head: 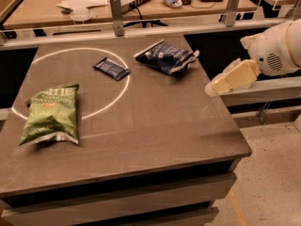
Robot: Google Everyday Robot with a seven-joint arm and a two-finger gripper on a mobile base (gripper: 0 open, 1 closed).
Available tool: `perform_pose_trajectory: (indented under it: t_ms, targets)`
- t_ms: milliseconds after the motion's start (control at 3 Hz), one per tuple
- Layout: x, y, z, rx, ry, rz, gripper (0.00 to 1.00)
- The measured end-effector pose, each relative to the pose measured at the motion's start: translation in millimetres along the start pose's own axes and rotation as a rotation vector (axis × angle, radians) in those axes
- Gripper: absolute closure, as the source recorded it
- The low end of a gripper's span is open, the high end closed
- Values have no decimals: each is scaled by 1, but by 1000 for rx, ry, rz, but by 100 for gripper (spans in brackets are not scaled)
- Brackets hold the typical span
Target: Pick blue chip bag
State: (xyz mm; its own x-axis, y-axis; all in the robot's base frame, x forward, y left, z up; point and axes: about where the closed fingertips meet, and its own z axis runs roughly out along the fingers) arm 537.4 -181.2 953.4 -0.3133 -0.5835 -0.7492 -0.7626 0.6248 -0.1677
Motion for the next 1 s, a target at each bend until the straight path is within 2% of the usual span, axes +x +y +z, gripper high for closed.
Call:
perform_pose_trajectory:
  t_ms: [667, 1000]
  targets:
    - [-4, -1, 6, 32, -27, 14, 0]
    - [-16, -11, 32, 34, -82, 19, 0]
